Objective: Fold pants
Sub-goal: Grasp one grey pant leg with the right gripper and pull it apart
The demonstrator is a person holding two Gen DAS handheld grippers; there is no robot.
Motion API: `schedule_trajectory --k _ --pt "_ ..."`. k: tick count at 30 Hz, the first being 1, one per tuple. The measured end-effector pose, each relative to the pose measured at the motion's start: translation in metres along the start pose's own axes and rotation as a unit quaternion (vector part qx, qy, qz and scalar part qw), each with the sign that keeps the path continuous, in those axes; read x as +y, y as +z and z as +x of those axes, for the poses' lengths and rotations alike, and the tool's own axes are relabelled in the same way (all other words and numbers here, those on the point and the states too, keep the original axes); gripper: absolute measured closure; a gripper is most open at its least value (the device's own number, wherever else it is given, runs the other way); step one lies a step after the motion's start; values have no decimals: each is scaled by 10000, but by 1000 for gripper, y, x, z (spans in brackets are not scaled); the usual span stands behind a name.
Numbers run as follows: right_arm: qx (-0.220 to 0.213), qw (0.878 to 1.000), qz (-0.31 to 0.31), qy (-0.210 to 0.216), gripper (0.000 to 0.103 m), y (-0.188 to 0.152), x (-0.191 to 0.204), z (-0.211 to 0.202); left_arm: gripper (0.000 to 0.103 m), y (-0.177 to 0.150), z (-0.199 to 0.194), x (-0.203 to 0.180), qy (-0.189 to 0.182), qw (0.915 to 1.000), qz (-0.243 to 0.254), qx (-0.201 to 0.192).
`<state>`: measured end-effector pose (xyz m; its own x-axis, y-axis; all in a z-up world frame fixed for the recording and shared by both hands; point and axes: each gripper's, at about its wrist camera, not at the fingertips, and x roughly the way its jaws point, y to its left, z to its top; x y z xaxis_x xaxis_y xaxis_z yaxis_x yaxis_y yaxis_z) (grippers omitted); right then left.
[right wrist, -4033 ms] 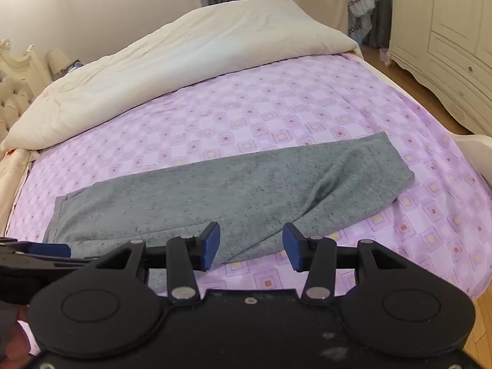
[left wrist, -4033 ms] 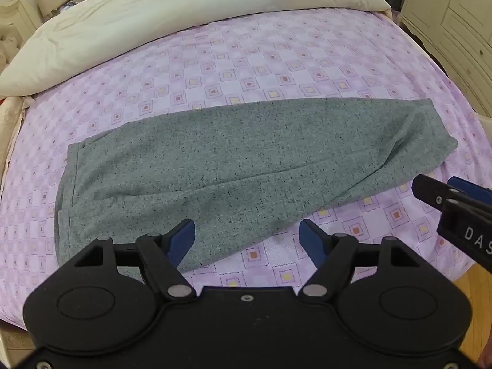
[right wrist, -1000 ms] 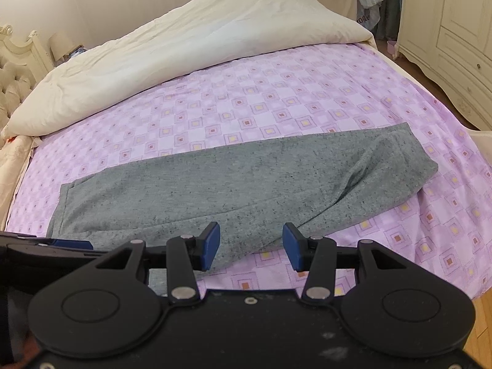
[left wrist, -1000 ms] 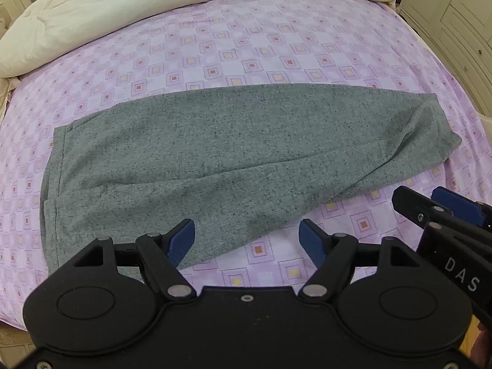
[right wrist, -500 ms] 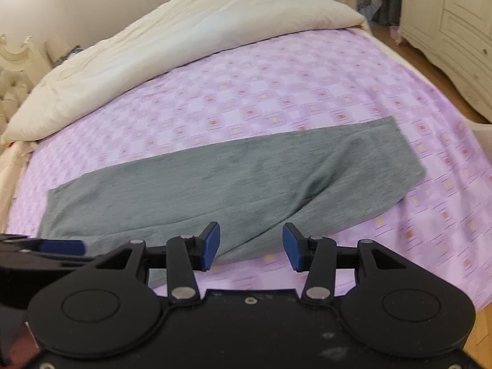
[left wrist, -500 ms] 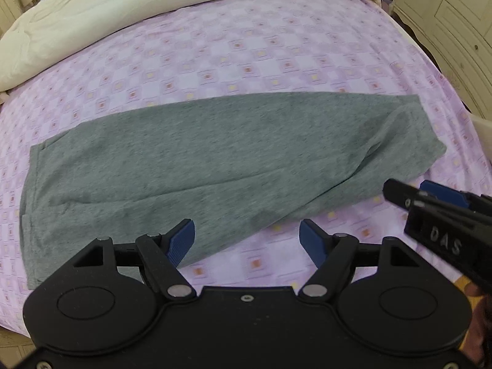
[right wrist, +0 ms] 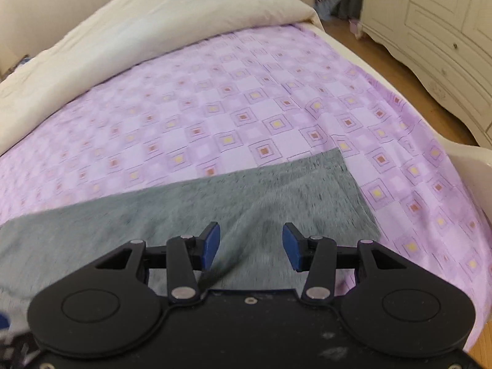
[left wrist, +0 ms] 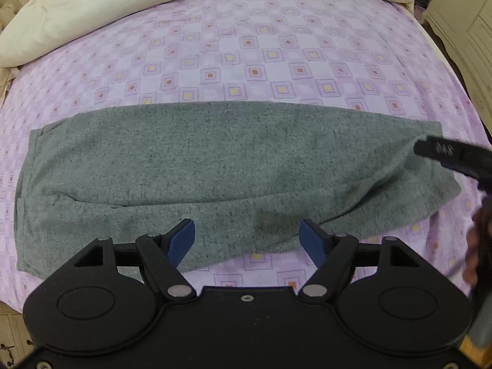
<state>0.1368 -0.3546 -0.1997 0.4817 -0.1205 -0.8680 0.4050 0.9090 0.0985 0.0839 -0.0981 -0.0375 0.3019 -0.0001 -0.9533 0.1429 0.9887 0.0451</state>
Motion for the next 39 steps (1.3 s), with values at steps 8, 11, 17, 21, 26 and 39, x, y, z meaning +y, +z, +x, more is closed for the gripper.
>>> schedule_trajectory --k 8,11,17,21,26,39 --pt "428 9989 -4 -166 81 7 12 48 27 0 5 15 48 9999 -42 121" --pt "466 9984 262 -207 98 1 4 41 27 -2 5 19 -2 9999 12 150" --pt "13 9979 603 -220 99 -30 -22 -21 27 -8 4 25 -181 9995 240 122" --pt "65 9960 825 -336 99 -64 -37 -59 27 -14 -1 26 -299 9988 380 96" --pt "417 9909 1144 -571 99 -114 -47 -81 27 -26 -6 25 -349 9973 644 104" --pt "263 9936 758 -790 72 -135 -61 -95 27 -40 -4 14 -391 9950 873 269"
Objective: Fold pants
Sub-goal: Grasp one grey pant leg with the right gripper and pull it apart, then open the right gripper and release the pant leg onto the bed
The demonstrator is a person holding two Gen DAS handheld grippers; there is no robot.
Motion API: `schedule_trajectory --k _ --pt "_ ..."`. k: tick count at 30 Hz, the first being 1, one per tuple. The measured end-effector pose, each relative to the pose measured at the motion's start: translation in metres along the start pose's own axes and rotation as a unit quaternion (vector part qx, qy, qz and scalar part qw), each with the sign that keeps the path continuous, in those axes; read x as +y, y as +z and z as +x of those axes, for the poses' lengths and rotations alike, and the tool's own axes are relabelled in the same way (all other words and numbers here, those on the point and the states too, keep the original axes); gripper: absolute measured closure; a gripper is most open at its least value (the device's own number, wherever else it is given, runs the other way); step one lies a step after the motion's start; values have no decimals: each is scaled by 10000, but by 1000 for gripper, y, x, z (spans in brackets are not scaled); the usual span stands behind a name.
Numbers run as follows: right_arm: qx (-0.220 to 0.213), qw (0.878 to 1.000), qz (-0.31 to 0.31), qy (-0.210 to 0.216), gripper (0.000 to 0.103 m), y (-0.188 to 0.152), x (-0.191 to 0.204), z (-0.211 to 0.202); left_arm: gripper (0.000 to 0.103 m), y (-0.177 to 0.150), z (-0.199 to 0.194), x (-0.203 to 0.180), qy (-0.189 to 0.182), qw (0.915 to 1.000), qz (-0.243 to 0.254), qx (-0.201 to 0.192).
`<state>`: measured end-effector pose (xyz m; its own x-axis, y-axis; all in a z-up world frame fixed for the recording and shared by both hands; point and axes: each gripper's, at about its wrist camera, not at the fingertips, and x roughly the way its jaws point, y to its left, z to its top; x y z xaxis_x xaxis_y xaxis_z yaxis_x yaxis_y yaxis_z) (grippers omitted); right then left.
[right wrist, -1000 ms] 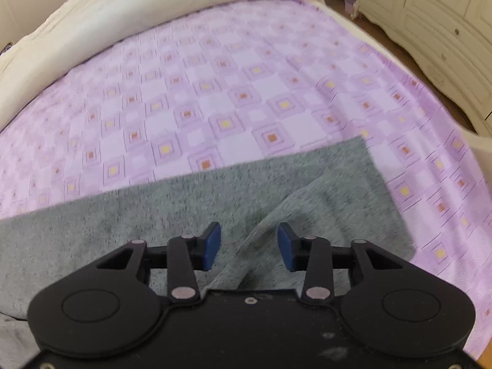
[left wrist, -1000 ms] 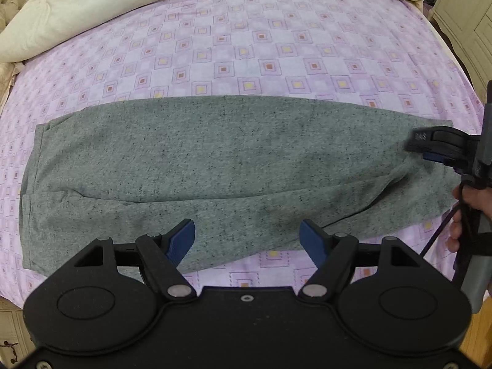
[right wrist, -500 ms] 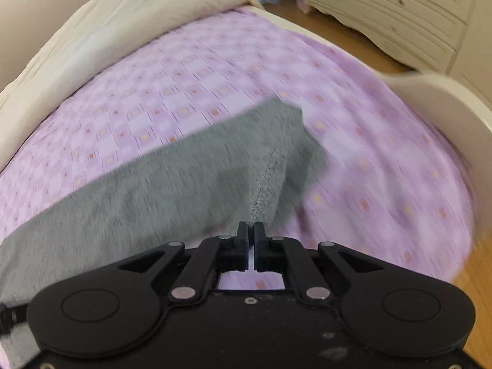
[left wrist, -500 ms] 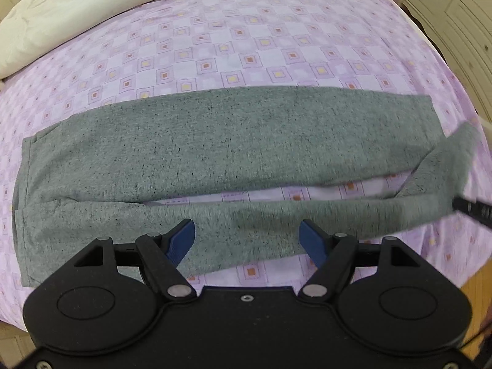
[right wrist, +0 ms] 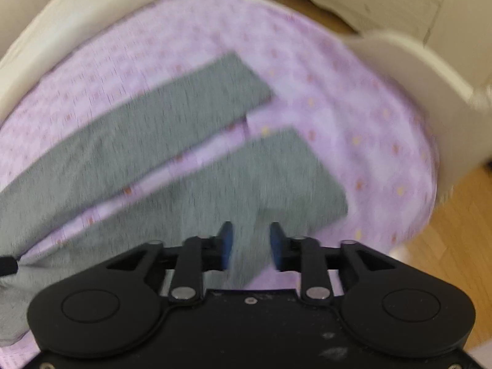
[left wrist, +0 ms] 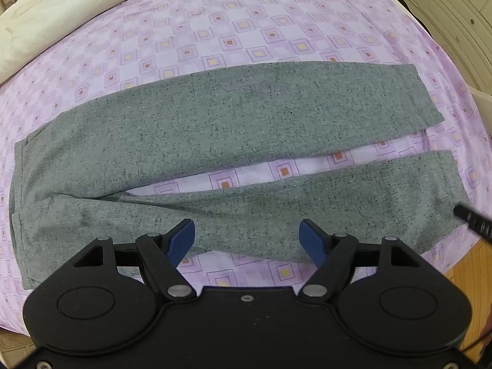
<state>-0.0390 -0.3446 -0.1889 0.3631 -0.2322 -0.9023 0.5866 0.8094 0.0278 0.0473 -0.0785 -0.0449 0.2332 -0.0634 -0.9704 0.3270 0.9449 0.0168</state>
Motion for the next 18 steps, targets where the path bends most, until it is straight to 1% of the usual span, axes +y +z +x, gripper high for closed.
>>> schedule_trajectory --k 2,4,9,14,16,18 --pt "-62 9997 -219 -25 70 13 -4 13 27 0 2 -4 24 10000 19 46" --pt "-47 9992 -397 46 68 31 -11 29 27 0 2 -8 57 9999 42 92" --pt "195 9967 -759 230 67 58 -34 71 27 -4 6 -17 88 9997 37 216" --pt "431 9925 -1047 471 65 66 -49 106 27 -12 13 -27 12 9993 -71 365" --pt "603 9902 -1058 685 64 68 -56 120 27 -15 16 -31 12 9988 -121 480" --pt "636 9884 -1098 831 63 69 -61 130 27 -19 20 -36 32 9980 -168 609"
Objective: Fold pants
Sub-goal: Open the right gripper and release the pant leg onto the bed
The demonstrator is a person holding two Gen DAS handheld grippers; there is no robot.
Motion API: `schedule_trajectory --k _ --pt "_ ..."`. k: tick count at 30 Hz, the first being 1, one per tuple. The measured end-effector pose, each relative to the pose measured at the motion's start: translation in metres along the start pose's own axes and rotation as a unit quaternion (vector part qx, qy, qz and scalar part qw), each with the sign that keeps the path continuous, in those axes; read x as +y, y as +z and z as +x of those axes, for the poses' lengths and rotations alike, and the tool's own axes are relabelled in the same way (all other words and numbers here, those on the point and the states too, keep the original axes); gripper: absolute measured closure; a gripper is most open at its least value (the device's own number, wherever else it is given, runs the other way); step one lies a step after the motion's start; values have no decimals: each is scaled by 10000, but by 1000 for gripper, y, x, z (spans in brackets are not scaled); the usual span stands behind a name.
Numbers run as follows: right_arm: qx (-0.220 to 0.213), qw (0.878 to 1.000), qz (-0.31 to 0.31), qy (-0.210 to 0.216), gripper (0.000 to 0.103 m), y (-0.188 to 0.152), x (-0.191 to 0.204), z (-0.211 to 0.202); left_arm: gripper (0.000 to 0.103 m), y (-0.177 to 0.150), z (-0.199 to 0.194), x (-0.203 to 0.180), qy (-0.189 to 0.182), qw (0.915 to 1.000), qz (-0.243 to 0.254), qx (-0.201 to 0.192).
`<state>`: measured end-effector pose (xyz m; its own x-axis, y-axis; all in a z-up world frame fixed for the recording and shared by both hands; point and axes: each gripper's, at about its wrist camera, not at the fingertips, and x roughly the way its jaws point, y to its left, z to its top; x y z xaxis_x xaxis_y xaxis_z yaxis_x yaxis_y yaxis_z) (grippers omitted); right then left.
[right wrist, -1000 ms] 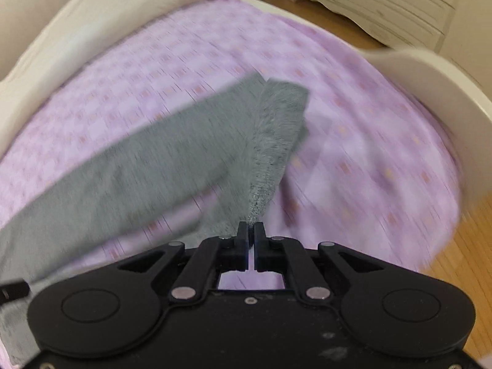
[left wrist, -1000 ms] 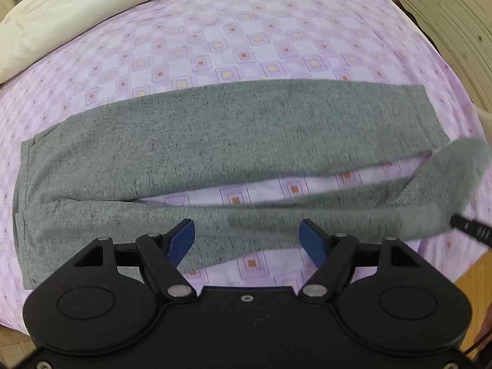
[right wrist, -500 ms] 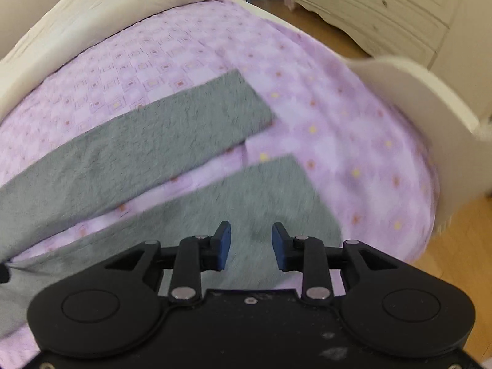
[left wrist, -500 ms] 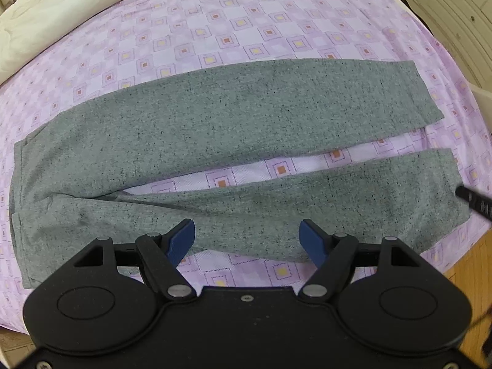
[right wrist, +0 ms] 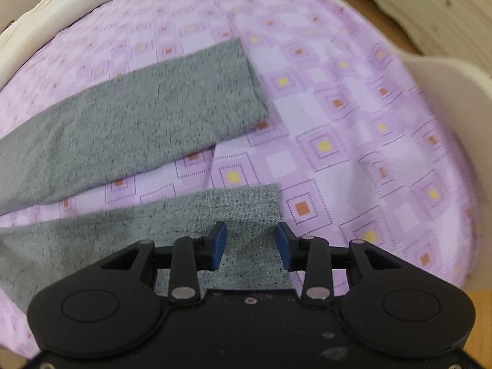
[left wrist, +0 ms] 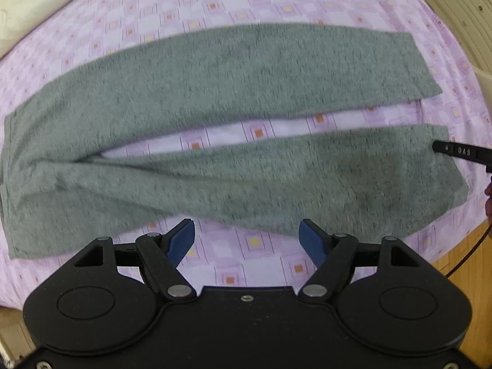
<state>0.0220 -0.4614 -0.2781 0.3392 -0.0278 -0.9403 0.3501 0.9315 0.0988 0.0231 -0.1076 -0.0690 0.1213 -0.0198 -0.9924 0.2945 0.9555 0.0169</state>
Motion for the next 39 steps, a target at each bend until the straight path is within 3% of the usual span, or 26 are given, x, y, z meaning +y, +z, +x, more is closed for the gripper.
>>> schedule_trajectory --k 4,6,7,13,16,19,22,24,27,34,39 --pt "-8 9999 -50 122 56 3 -6 9 27 -6 3 -6 -1 9998 -72 179" --pt "-22 9993 -343 136 68 2 -1 4 27 -8 4 -9 53 9997 -85 212" --pt "-47 9986 -487 189 97 2 2 1 27 -9 3 -10 76 9997 -93 223" --pt "-676 9944 -792 -165 97 15 9 -19 27 -13 3 -9 151 9994 -131 269" --pt "-504 9963 -626 -313 96 22 9 -1 27 -17 4 -6 175 9993 -137 292" --pt "-353 9951 -648 -662 79 26 17 12 27 -21 4 -1 205 9993 -98 306" --pt "-912 9891 -712 -914 79 16 28 -13 27 -27 2 7 217 9993 -62 302" --pt "-1187 9883 -700 -656 78 7 38 -34 27 -33 2 18 206 9993 -61 312" --pt "-1194 9909 -623 -19 78 -10 65 -52 27 -41 2 36 177 9993 -77 319" --pt "-550 9905 -581 1121 78 -82 171 -51 27 -60 6 102 210 9994 -40 264" --pt "-167 9872 -262 1567 76 -120 251 -28 27 -69 0 152 395 9992 17 -3"
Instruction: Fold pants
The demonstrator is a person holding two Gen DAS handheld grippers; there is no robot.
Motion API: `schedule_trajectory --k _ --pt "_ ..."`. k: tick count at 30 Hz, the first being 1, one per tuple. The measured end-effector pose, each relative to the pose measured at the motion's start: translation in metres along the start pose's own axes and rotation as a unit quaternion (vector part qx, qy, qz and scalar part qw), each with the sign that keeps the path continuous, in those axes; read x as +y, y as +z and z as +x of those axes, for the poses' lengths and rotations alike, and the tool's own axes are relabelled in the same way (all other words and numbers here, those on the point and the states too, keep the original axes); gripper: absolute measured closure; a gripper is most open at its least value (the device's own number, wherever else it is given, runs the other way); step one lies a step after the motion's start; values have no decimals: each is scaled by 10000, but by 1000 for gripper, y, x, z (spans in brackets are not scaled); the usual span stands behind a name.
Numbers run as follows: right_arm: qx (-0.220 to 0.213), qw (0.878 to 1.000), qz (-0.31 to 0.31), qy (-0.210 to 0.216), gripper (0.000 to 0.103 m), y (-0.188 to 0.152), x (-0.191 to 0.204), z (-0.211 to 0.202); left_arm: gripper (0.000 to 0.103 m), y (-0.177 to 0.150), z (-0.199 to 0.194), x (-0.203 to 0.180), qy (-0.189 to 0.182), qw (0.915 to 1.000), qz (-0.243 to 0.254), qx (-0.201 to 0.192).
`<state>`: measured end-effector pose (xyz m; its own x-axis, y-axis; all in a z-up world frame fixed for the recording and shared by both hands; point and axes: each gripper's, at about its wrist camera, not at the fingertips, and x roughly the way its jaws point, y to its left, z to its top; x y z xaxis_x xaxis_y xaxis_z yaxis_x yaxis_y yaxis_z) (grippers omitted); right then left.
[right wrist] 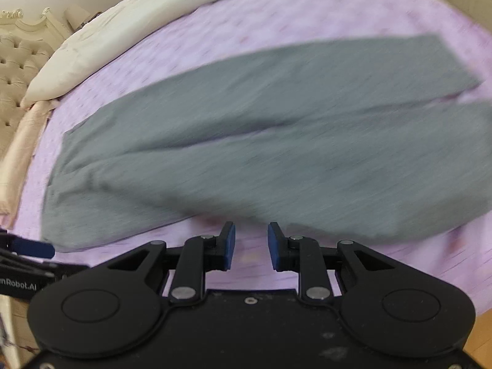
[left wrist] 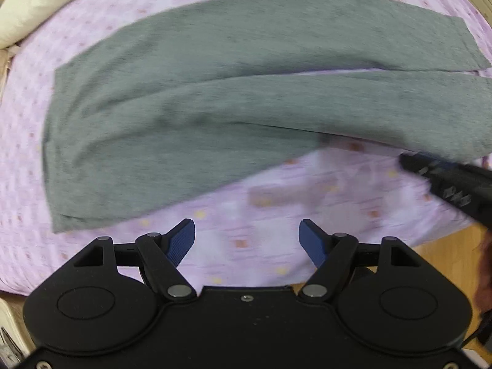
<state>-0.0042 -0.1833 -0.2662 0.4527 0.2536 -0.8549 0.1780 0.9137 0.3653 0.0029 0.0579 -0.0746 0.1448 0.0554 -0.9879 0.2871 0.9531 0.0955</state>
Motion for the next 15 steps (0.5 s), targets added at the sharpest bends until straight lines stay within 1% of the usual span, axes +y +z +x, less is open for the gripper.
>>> schedule_trajectory --k 3,5,8,10,11,13,15 --pt "15 9993 309 192 76 -8 34 29 27 -3 -1 26 69 9998 89 -147" --pt "7 9979 583 292 75 -12 56 41 27 -4 0 43 148 9995 176 -227" --pt "52 9938 1039 390 74 -15 76 62 27 -7 0 64 245 9991 201 -281" --pt "57 9896 1396 350 72 -17 86 72 27 -9 0 78 252 9991 164 -311" --pt "81 9873 1563 264 68 -19 91 79 27 -9 1 83 243 9991 137 -325" --pt "121 9816 1903 128 68 -18 95 90 27 -11 3 96 195 9992 98 -341" --pt "47 9786 2054 94 67 -17 101 96 27 -11 5 103 115 9991 24 -415"
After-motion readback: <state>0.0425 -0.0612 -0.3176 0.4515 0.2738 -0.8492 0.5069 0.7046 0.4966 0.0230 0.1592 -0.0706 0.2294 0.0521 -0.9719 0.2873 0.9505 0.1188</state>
